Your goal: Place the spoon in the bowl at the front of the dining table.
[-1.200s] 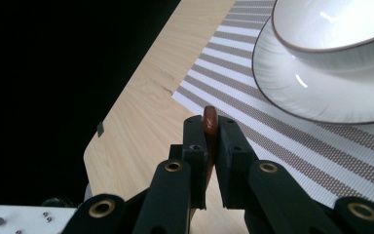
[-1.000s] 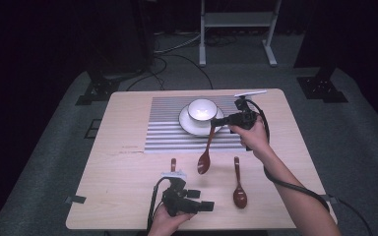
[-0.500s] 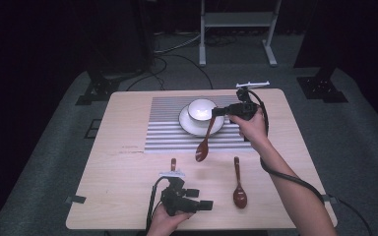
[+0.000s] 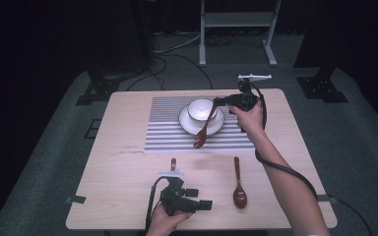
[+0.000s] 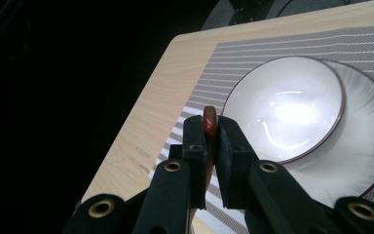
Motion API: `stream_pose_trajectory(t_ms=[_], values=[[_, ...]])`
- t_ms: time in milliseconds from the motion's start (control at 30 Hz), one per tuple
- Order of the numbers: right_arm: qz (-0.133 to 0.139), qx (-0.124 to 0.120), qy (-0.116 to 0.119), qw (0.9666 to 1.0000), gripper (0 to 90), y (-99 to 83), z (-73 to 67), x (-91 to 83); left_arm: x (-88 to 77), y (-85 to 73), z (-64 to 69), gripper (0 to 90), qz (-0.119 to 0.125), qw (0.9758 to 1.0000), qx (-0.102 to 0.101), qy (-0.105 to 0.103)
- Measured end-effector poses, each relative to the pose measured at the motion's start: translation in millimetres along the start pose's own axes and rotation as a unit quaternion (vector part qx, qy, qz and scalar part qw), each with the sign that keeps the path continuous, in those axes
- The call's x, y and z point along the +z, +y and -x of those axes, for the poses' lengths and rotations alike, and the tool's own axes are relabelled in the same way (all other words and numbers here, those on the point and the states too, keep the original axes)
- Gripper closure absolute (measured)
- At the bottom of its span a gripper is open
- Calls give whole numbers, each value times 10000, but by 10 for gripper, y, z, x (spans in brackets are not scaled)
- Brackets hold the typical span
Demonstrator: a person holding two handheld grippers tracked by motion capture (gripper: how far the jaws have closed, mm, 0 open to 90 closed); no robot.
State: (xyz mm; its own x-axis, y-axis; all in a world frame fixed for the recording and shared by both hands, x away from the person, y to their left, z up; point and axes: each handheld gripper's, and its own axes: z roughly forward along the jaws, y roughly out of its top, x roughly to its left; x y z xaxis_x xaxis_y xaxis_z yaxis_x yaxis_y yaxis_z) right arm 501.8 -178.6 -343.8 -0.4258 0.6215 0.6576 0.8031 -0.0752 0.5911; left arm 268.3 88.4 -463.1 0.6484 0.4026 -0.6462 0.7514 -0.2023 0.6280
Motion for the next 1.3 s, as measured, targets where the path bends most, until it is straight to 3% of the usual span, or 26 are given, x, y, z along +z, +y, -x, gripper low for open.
stream_pose_trajectory(t_ms=[333,600,767,1300], values=[[338,301,-140,9989,828,110,105,-20,-11,1,4,42,5,10000,8,0],[596,596,-207,9962,828,165,206,-42,-12,-2,8,43,-5,10000,38,8],[778,750,-373,9934,828,181,274,-23,-14,-3,7,42,12,10000,18,1],[1094,914,-553,9882,828,248,350,25,-26,-11,20,43,21,10000,51,5]])
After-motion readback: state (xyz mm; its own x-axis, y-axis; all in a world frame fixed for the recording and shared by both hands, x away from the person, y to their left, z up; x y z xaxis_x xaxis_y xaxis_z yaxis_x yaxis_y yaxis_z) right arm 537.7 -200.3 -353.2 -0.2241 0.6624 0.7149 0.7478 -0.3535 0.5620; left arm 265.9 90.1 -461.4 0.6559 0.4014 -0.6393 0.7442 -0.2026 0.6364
